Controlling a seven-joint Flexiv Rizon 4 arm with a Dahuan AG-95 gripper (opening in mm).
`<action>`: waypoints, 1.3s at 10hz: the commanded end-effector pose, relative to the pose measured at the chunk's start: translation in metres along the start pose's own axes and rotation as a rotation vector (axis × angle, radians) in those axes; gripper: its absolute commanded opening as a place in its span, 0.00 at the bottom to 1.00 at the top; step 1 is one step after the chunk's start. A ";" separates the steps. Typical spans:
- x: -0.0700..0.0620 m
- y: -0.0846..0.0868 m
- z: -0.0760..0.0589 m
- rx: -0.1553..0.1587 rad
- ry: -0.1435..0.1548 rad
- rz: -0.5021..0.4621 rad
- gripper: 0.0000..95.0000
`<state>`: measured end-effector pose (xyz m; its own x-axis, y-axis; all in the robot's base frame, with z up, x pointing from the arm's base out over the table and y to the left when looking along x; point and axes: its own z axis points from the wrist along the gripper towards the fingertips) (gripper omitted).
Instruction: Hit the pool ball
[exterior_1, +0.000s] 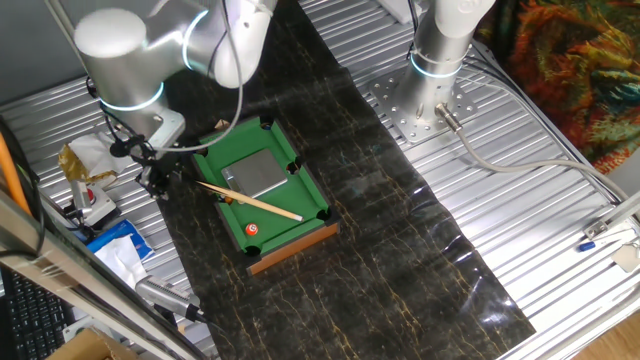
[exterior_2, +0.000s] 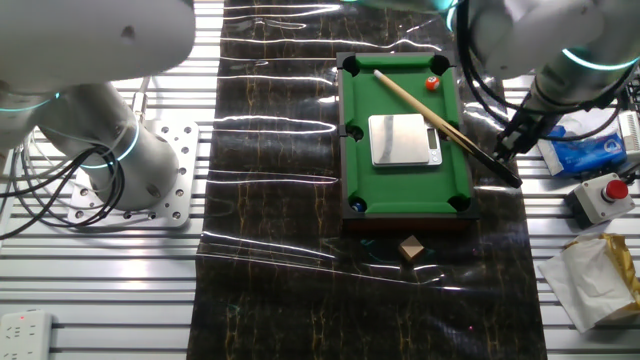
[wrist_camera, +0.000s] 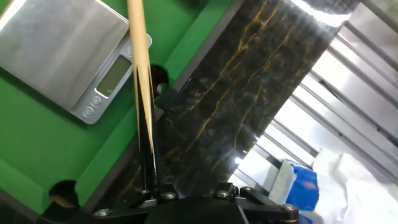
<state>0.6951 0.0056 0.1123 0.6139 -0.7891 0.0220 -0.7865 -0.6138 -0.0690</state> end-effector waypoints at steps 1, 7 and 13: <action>-0.001 0.001 -0.007 -0.015 -0.011 0.004 0.60; -0.020 0.050 0.014 -0.005 -0.006 0.058 0.60; -0.022 0.053 0.016 0.029 0.016 0.070 0.60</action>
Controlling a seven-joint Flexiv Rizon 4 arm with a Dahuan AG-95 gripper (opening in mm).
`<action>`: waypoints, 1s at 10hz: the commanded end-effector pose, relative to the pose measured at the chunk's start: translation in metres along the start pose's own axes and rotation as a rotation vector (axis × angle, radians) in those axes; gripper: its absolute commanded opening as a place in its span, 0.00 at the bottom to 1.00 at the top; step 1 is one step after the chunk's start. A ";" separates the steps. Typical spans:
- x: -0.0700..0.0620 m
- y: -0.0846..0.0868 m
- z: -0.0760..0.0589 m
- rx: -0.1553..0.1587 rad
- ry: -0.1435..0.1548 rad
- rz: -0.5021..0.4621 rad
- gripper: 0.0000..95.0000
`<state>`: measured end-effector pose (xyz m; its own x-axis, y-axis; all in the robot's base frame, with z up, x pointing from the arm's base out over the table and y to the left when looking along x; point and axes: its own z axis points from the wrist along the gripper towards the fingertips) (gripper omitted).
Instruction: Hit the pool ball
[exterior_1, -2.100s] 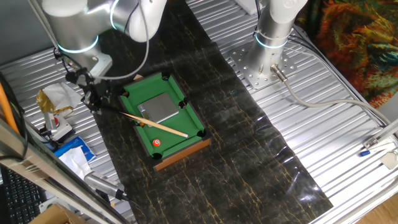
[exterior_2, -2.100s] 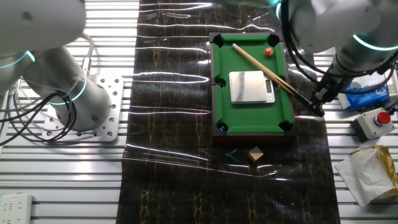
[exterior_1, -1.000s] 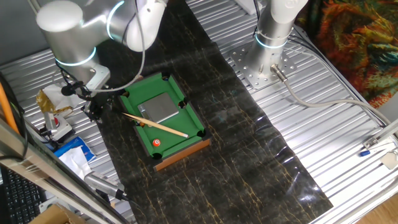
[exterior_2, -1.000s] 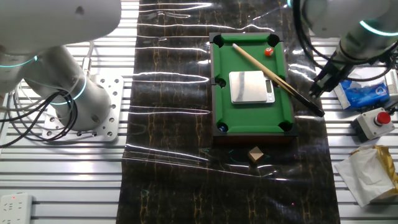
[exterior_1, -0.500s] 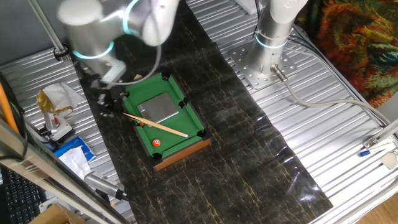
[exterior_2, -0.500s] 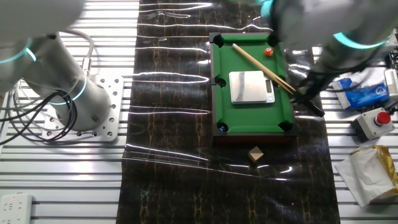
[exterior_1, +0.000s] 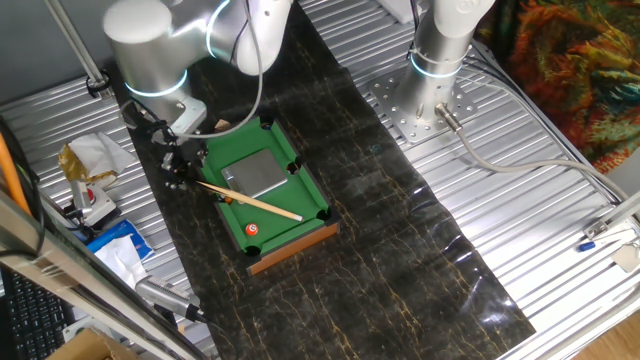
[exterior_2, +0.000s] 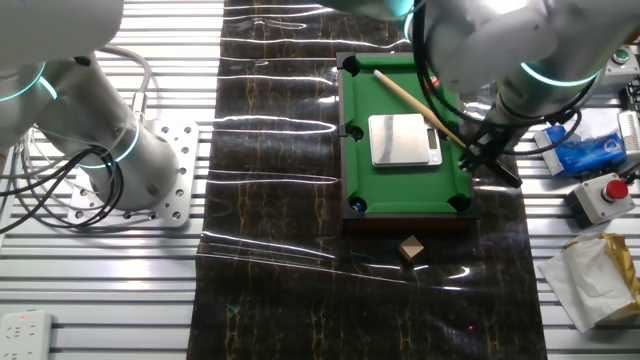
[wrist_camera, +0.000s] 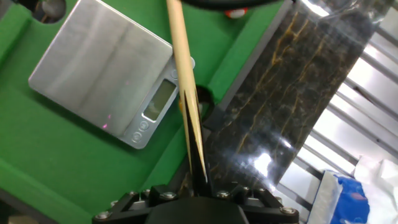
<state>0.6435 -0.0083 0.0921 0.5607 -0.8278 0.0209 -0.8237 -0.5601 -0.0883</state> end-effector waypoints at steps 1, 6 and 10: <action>-0.001 0.002 0.001 0.013 0.015 0.006 0.60; -0.002 0.003 0.010 0.012 0.014 0.054 0.00; -0.001 0.003 0.009 0.009 0.031 0.023 0.00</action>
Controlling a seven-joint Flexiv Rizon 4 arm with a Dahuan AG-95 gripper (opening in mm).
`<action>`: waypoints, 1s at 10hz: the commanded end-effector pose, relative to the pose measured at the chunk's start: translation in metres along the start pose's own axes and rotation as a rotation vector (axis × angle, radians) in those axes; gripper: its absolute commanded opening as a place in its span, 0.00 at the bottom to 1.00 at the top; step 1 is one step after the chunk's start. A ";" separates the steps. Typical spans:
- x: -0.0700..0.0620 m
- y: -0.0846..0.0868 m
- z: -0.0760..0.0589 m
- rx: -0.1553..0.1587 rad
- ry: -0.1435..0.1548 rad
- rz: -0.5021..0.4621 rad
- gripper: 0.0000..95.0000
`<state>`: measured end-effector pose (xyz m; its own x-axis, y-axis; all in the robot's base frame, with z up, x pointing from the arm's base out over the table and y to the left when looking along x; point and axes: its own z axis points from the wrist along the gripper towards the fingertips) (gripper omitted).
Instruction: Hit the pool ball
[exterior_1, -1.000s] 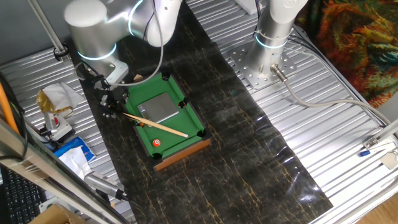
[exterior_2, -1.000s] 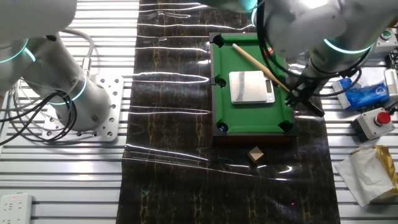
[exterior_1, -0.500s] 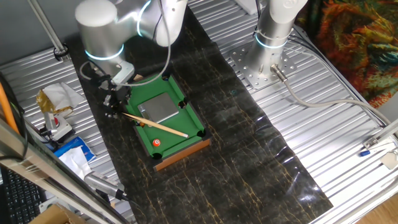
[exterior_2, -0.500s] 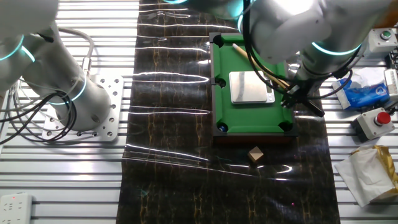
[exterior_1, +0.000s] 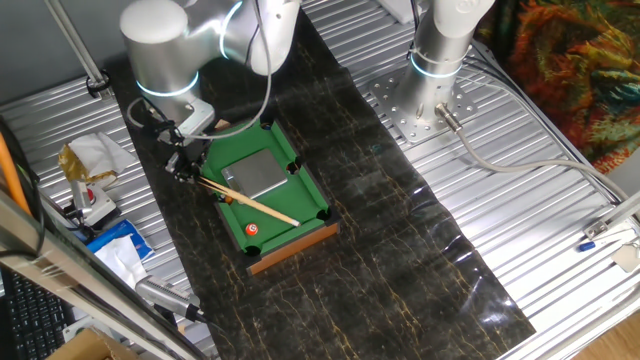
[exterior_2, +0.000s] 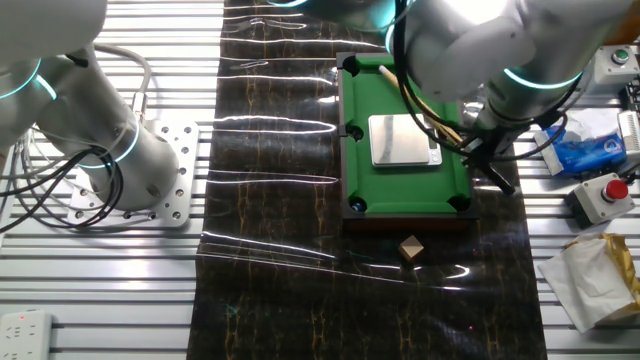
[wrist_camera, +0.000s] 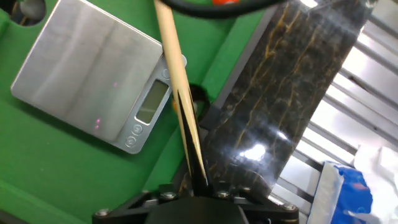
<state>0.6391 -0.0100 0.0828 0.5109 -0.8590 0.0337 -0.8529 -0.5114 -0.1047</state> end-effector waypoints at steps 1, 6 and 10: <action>0.000 -0.002 0.000 -0.017 0.030 -0.073 0.00; 0.011 0.000 -0.029 -0.018 0.018 0.020 0.00; 0.023 0.016 -0.058 -0.028 0.015 0.161 0.00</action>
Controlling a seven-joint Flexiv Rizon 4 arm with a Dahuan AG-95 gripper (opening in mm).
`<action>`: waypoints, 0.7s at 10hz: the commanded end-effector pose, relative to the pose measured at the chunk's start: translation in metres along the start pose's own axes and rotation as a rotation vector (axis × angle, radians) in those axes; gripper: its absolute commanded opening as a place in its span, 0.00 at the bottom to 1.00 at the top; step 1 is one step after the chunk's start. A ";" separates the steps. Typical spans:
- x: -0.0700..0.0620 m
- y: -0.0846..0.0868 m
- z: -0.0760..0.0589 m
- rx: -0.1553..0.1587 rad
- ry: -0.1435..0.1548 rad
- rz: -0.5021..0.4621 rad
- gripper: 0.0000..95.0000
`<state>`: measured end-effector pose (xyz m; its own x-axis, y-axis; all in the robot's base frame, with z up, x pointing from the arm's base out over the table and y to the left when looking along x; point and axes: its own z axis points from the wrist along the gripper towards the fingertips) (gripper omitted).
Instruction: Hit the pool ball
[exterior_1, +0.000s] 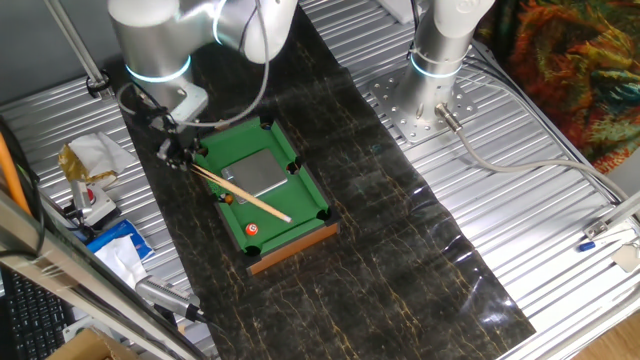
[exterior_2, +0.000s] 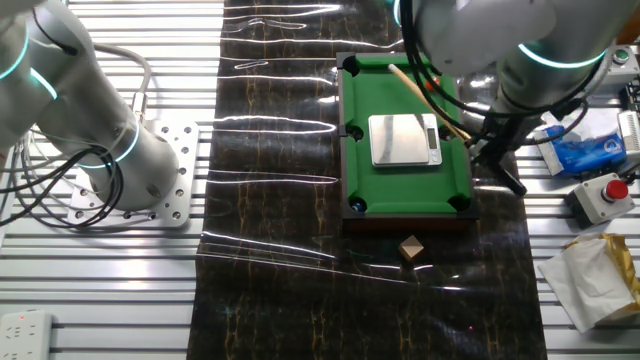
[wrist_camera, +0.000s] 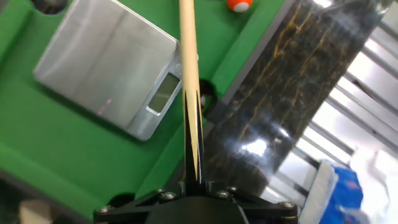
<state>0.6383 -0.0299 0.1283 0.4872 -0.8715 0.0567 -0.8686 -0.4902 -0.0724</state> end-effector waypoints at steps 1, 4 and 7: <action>0.008 0.019 -0.020 0.005 -0.014 0.172 0.00; 0.019 0.044 -0.035 0.000 -0.005 0.272 0.00; 0.028 0.081 -0.047 -0.012 -0.005 0.462 0.00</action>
<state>0.5899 -0.0810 0.1661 0.1349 -0.9906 0.0226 -0.9874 -0.1363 -0.0806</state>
